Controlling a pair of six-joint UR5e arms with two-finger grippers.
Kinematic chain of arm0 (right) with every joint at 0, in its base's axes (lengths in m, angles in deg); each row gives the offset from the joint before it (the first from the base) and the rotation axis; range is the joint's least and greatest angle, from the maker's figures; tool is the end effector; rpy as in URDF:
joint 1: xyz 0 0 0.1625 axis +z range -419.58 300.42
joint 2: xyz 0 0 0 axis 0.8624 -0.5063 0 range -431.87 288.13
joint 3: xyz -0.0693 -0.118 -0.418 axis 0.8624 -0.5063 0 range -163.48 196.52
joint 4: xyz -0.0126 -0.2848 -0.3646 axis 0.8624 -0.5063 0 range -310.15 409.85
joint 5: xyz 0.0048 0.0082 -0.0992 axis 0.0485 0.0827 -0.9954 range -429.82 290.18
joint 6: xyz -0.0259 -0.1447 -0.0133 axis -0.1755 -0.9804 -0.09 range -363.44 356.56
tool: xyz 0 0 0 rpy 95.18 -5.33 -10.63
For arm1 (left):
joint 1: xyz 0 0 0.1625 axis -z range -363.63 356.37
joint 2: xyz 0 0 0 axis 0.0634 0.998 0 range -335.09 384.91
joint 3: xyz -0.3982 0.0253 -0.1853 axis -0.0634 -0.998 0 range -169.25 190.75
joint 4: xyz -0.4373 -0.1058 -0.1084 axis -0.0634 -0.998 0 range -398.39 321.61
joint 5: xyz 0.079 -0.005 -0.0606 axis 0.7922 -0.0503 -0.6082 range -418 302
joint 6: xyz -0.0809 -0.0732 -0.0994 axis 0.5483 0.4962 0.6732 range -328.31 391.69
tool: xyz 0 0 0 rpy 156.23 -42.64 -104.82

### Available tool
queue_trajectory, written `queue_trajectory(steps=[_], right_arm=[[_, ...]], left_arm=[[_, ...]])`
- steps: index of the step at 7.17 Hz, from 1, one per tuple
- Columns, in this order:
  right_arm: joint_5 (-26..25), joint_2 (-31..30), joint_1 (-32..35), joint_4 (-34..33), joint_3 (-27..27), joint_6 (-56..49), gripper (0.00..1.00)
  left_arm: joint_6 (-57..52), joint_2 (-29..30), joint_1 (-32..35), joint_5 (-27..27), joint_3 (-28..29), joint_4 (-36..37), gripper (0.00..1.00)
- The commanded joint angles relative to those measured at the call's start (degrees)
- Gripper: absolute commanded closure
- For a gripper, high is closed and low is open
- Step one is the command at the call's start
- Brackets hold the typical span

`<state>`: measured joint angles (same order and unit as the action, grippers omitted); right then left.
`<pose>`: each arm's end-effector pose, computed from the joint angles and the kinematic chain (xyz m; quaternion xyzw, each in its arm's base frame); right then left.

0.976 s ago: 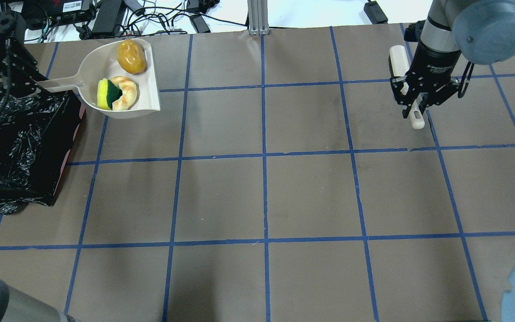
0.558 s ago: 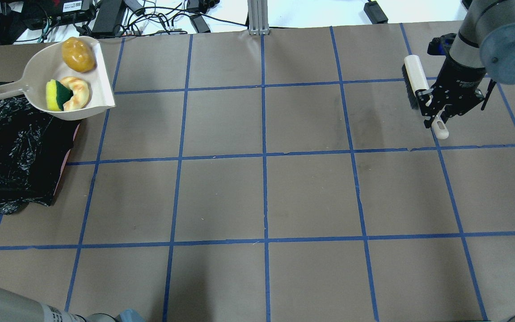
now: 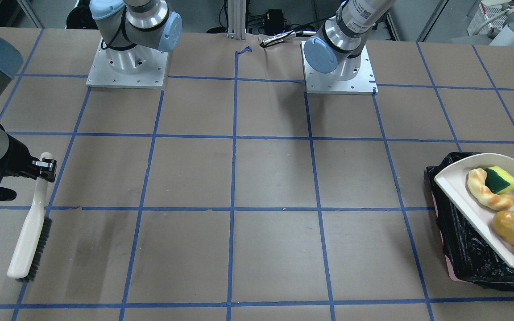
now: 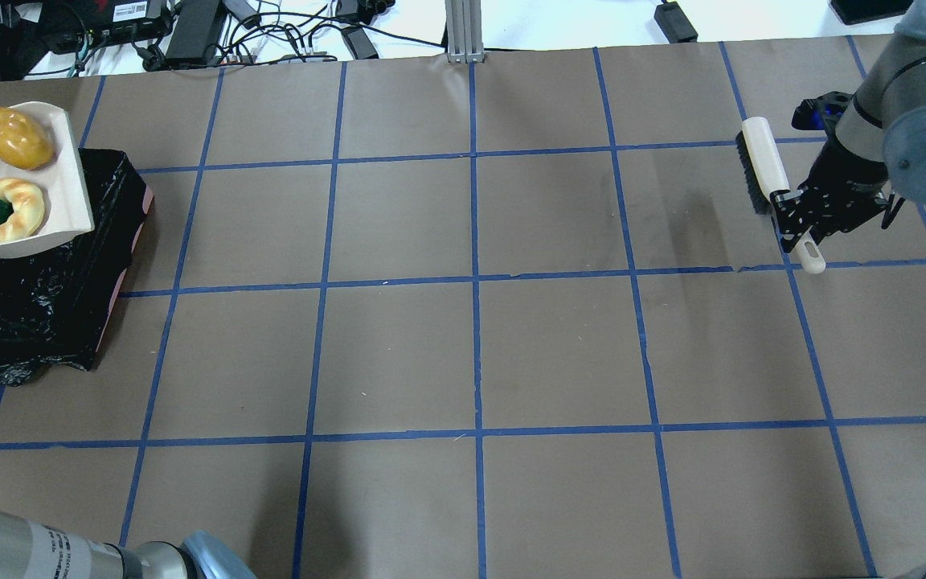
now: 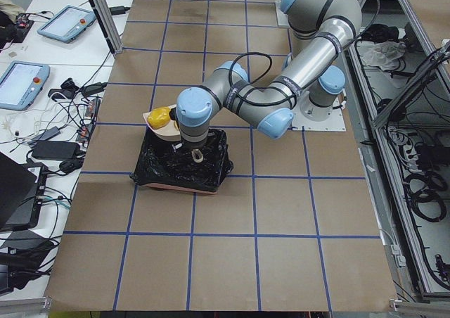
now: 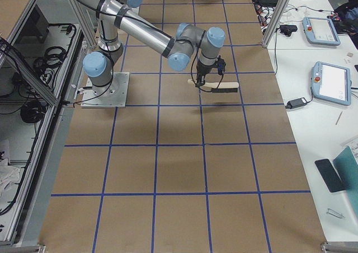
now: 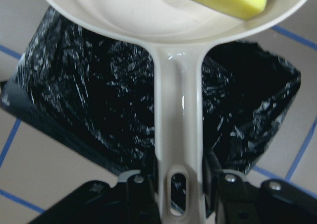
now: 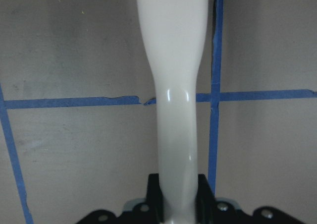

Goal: Sweep and dump trash into bin
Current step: 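Tilt the dustpan with the left gripper to dump trash into the bin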

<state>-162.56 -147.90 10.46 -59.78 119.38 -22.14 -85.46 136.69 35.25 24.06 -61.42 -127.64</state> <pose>-0.0800 -0.5902 0.2306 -0.0096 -0.9977 -0.0672 0.0018 0.4459 -0.5570 0.3890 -0.5417 -0.8372 0.0660 0.0349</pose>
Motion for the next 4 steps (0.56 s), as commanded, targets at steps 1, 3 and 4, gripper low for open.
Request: queue_trajectory(steps=[1,3,4], right_arm=[[0.5,0.4,-2.3,-2.9,1.7,-2.6,1.00],[4.1,1.8,-4.2,-3.1,1.6,-2.5,1.00],[4.1,2.1,-4.2,-3.1,1.6,-2.2,1.00]], left_arm=[[-4.2,2.6,-0.8,6.4,3.2,1.5,0.98],[-9.9,4.0,-1.1,10.0,3.5,5.1,1.00],[-11.5,3.8,-1.2,10.4,3.8,5.1,1.00]])
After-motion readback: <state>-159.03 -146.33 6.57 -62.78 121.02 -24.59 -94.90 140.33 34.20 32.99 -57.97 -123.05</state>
